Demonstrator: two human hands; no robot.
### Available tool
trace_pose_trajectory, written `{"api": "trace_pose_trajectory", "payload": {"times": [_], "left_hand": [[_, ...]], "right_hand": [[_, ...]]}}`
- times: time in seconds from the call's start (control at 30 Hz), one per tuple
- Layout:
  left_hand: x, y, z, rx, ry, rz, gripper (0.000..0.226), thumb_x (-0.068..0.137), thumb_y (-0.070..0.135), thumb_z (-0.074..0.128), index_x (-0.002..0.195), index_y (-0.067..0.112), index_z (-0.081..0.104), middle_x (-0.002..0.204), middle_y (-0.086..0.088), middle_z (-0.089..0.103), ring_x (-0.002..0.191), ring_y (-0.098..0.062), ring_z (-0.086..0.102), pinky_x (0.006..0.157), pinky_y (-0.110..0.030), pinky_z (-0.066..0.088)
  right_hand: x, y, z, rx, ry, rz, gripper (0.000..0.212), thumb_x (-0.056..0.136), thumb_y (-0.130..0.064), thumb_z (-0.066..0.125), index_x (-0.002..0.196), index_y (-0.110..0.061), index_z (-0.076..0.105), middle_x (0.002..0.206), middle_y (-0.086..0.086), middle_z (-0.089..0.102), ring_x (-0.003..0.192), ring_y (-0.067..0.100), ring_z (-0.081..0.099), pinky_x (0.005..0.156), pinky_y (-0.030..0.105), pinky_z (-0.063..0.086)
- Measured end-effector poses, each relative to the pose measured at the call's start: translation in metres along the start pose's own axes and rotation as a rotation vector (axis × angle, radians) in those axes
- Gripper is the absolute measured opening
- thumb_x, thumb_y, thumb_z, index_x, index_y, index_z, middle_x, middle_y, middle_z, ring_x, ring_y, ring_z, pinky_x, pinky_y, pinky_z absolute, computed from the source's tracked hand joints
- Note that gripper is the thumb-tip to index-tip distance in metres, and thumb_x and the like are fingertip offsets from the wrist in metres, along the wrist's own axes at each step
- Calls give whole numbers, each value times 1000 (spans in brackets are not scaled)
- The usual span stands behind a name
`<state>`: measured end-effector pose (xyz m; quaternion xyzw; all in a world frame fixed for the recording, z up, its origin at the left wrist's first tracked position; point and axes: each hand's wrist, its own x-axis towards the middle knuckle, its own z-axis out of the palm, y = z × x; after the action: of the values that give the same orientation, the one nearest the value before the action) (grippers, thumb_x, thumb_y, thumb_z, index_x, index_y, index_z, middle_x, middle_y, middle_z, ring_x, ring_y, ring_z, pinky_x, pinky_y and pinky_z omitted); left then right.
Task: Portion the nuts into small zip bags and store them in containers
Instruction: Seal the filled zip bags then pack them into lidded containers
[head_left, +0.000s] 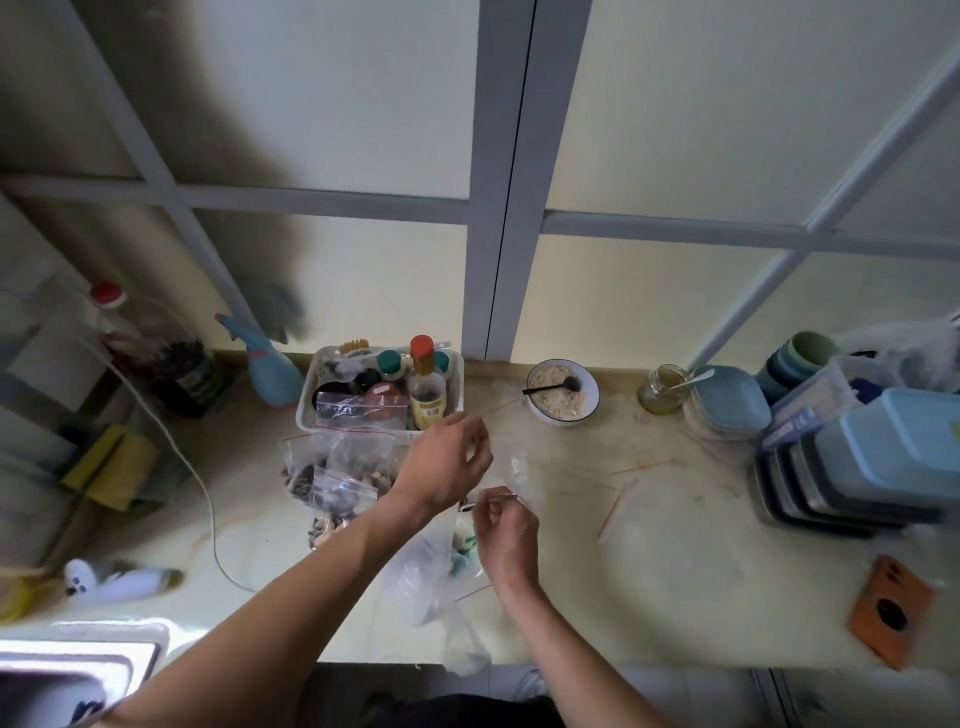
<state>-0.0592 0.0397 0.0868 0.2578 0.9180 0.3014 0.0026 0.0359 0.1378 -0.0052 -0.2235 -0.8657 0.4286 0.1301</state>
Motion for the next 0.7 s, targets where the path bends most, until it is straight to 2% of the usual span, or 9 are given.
{"api": "trace_pose_trajectory", "payload": {"times": [0.13,0.27,0.33,0.4,0.5,0.6,0.7], "left_hand": [[-8,1,-1,-90,-44,11,11,88,25,57,82,18,62,81,4,61,70,-13,54,60,-29,44],[-23,1,0,-187,-107,5,11,86,27,55,79,21,61,77,6,61,69,-10,56,63,-33,48],[-31,0,2,-224,-159,12,15,84,30,52,80,21,62,79,6,63,71,-10,58,67,-35,50],[-41,2,4,-274,-187,10,21,81,33,49,81,20,64,81,5,65,73,-11,60,69,-34,51],[-58,6,14,-322,-165,-18,21,89,31,53,86,17,67,84,4,67,75,-10,62,72,-31,52],[-73,9,30,-336,-78,-86,23,96,37,51,94,21,67,89,5,66,80,-8,61,76,-30,52],[-88,19,44,-330,-34,-108,18,95,23,54,107,22,68,101,5,66,89,-7,61,81,-16,47]], "right_hand": [[-6,-4,1,5,21,-29,14,91,-7,68,78,-11,71,71,0,73,61,2,58,60,-1,34],[-14,3,6,-4,21,-71,19,84,0,72,71,-13,68,64,-2,68,59,8,61,58,1,33],[-19,6,8,-10,29,-104,16,85,-2,71,72,-12,72,71,-4,73,66,5,65,61,4,40],[-24,14,12,-19,37,-119,17,86,-7,62,76,-10,75,78,-2,76,73,5,68,66,13,48],[-38,25,16,72,-27,-17,27,83,2,57,89,-18,74,84,-7,75,79,7,68,71,22,54],[-51,25,11,123,-98,70,43,86,4,62,77,-38,60,68,-15,65,62,6,59,61,25,46],[-54,38,12,175,-163,170,42,90,2,61,66,-31,52,57,-12,57,57,5,51,59,25,39]]}}
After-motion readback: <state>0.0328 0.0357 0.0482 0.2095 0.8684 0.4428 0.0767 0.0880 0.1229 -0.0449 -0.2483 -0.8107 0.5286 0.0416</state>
